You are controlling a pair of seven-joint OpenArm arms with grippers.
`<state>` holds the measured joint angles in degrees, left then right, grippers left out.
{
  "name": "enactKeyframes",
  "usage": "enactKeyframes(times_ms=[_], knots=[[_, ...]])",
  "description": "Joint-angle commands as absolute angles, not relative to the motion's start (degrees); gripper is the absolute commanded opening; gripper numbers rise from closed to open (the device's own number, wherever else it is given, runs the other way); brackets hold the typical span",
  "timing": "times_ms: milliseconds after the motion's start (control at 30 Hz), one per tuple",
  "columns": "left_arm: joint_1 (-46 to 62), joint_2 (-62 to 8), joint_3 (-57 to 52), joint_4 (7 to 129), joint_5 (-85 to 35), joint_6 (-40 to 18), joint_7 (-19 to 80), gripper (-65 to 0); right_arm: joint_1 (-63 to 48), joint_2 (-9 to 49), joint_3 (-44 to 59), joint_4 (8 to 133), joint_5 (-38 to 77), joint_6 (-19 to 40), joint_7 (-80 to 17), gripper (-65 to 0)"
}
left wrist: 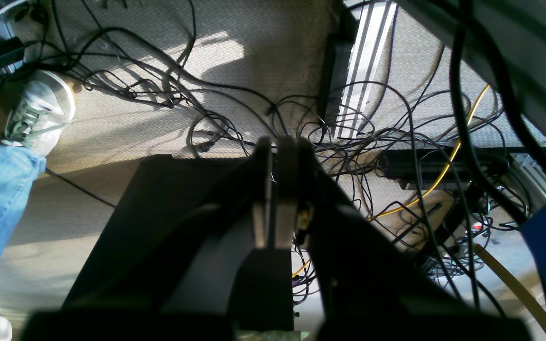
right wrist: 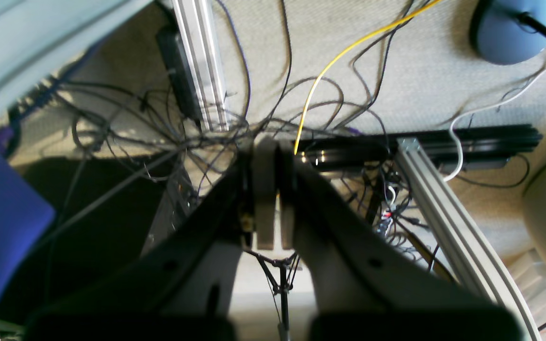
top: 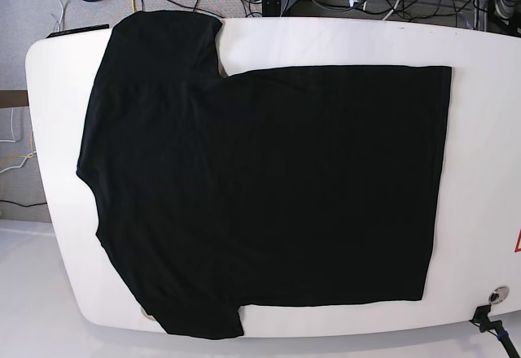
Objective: Fold the T-shirt properly
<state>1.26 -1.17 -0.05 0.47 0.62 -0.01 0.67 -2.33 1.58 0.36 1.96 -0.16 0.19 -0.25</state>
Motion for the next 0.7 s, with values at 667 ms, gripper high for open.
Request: enactKeyframes(times_ms=[667], knots=[[10.59, -1.27, -0.13, 14.37, 0.92, -0.48, 0.66, -56.8, -4.70, 1.19, 0.75, 10.07, -0.48, 0.66, 0.13, -63.6]])
